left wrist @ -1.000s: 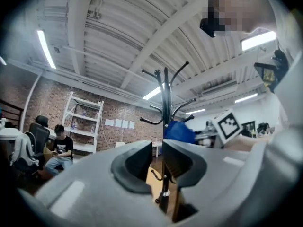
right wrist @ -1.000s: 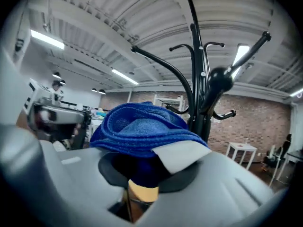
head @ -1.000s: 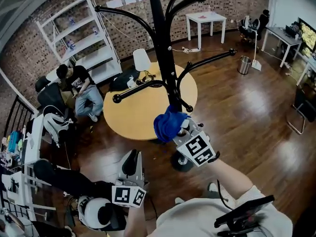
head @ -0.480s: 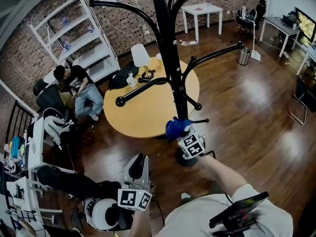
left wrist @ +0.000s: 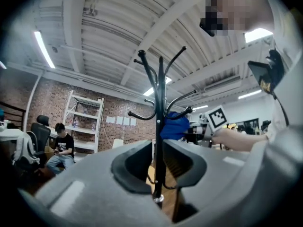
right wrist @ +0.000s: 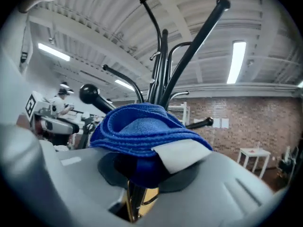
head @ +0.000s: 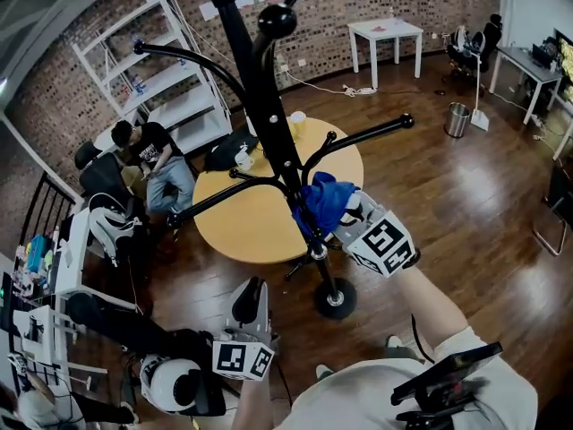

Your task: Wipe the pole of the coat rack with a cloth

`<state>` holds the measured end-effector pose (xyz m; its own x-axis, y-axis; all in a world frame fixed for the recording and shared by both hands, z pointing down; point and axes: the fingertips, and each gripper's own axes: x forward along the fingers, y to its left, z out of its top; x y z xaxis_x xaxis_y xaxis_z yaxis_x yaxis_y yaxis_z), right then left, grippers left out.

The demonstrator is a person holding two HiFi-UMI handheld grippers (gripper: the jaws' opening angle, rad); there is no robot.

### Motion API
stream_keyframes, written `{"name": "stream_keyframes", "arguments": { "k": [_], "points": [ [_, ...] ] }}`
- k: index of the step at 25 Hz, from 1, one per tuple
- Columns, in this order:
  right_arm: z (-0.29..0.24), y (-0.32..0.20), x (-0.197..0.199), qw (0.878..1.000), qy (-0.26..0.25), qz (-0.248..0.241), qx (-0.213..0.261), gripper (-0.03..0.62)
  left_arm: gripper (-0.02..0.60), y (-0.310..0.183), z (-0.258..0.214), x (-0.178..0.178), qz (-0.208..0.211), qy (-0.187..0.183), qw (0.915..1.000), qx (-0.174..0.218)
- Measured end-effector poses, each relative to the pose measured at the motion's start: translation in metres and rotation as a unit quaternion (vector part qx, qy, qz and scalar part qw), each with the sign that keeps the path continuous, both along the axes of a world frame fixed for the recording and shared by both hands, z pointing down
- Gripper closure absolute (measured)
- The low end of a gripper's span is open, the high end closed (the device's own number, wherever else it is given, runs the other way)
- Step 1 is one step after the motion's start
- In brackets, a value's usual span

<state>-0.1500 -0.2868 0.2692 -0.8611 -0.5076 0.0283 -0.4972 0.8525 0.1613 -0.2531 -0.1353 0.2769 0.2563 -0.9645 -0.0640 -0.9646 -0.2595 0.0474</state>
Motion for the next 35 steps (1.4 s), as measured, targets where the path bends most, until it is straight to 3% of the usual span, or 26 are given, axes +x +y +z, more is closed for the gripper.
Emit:
{"name": "stream_keyframes", "arguments": {
  "k": [2, 5, 9, 12, 16, 19, 22, 25, 27, 29, 35],
  "points": [
    [-0.001, -0.008, -0.008, 0.998, 0.024, -0.051, -0.001, 0.499, 0.515, -0.002, -0.004, 0.016, -0.009, 0.002, 0.9999, 0.009],
    [0.041, -0.01, -0.018, 0.993, 0.059, -0.09, -0.048, 0.499, 0.515, -0.003, -0.003, 0.036, -0.028, 0.006, 0.9996, 0.007],
    [0.139, -0.019, -0.027, 0.982, 0.138, -0.086, -0.091, 0.494, 0.515, -0.002, 0.006, 0.06, -0.061, 0.003, 0.9982, -0.002],
    [0.192, -0.021, -0.031, 0.968, 0.203, -0.09, -0.119, 0.496, 0.515, 0.001, 0.011, 0.073, -0.09, 0.008, 0.9959, -0.001],
    [0.233, -0.013, -0.031, 0.957, 0.232, -0.101, -0.144, 0.494, 0.515, 0.013, 0.036, 0.087, -0.126, 0.019, 0.9916, -0.019],
    [0.213, -0.007, -0.021, 0.969, 0.199, -0.104, -0.1, 0.494, 0.516, 0.018, 0.05, 0.098, -0.141, 0.025, 0.9892, -0.03],
    [0.148, 0.028, 0.014, 0.988, 0.073, -0.129, -0.051, 0.496, 0.515, 0.022, 0.053, 0.101, -0.161, 0.018, 0.9863, -0.034],
    [0.093, 0.087, 0.057, 0.982, -0.017, -0.188, -0.024, 0.496, 0.529, 0.023, 0.057, 0.095, -0.175, 0.004, 0.9841, -0.028],
    [0.097, 0.121, 0.072, 0.974, -0.02, -0.223, -0.021, 0.496, 0.535, 0.022, 0.062, 0.09, -0.178, 0.0, 0.9837, -0.026],
    [0.129, 0.133, 0.075, 0.973, -0.015, -0.225, -0.059, 0.496, 0.54, 0.016, 0.074, 0.084, -0.172, 0.002, 0.9846, -0.032],
    [0.248, 0.099, 0.052, 0.973, 0.024, -0.212, -0.088, 0.496, 0.54, -0.011, 0.134, 0.073, -0.136, 0.007, 0.989, -0.058]
  ]
}}
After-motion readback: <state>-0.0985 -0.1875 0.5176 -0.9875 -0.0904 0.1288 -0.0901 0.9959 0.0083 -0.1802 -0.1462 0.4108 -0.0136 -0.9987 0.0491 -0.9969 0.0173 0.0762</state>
